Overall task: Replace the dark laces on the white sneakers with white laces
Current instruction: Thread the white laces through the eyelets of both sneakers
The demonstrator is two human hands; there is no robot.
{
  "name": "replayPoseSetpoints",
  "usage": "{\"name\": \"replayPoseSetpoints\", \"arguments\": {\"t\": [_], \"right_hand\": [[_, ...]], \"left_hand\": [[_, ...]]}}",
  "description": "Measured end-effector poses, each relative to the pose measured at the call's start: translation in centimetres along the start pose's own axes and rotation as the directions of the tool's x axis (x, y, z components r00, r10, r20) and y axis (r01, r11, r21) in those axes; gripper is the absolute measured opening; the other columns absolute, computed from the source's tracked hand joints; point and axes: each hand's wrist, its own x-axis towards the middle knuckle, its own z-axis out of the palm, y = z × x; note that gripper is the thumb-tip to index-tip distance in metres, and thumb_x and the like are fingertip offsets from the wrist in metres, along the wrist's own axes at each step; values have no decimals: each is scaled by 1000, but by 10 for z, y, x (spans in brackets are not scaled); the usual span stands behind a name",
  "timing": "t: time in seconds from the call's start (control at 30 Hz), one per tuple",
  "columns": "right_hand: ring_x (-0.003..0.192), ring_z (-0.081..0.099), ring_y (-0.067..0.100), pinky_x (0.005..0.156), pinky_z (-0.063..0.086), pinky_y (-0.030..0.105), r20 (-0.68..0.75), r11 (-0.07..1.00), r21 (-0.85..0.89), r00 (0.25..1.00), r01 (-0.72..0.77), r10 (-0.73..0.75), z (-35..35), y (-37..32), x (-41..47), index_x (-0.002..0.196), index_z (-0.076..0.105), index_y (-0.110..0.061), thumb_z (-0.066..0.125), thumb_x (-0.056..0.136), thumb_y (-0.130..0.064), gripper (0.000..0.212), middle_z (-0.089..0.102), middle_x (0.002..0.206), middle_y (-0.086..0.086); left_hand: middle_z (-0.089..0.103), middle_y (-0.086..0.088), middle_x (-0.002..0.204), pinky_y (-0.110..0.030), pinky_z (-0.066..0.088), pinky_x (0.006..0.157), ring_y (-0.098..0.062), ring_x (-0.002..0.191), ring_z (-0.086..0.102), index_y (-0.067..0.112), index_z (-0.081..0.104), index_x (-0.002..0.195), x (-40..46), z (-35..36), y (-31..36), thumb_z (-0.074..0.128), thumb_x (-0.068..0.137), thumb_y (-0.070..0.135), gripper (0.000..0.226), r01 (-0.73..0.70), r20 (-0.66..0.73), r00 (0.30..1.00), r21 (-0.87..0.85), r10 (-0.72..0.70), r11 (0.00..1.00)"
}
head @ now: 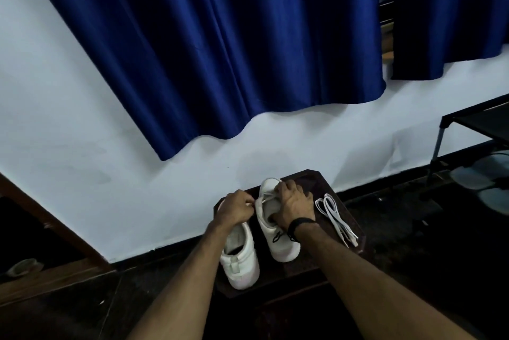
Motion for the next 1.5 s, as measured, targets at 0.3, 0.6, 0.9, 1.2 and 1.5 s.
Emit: {"name": "replayPoseSetpoints", "arguments": {"t": [0.3,0.6,0.9,1.2,1.5], "right_hand": [[118,43,27,93,34,46,-66,999,-32,997,39,-41,-3,-3,1,125,47,-20,68,70,-35,61,48,125,3],[82,58,-8,80,39,27,-43,526,830,961,186,-272,-54,-54,-40,70,65,-33,32,105,-38,48,66,78,-14],[44,41,6,49,36,18,182,243,963,941,-113,-285,-74,-15,-18,81,57,-13,44,102,-20,26,46,48,-9],[70,58,9,66,44,28,-89,837,472,959,277,-268,-86,1,-17,80,71,-21,64,89,-34,17,69,77,-5],[77,66,4,76,54,33,-113,824,535,982,186,-148,-70,43,-7,82,75,-28,72,81,-37,10,74,83,-12]], "left_hand": [[42,3,55,-23,37,49,-10,45,34,12,63,75,-36,-102,17,70,83,22,14,294,201,956,-614,-215,733],[57,-5,67,-30,60,65,-14,57,61,5,63,92,-65,-112,60,51,99,13,16,220,211,974,-967,-76,126],[59,-11,77,-35,55,70,-23,73,64,-1,57,101,-60,-94,23,50,97,2,9,77,48,940,-994,-339,75],[68,-2,90,-21,46,70,-11,75,61,13,65,117,-78,-49,73,48,101,39,35,-2,160,967,-774,200,633],[70,-10,78,-19,41,59,-10,63,49,7,76,84,-52,-31,51,66,89,29,24,-91,35,990,-576,136,812]]}}
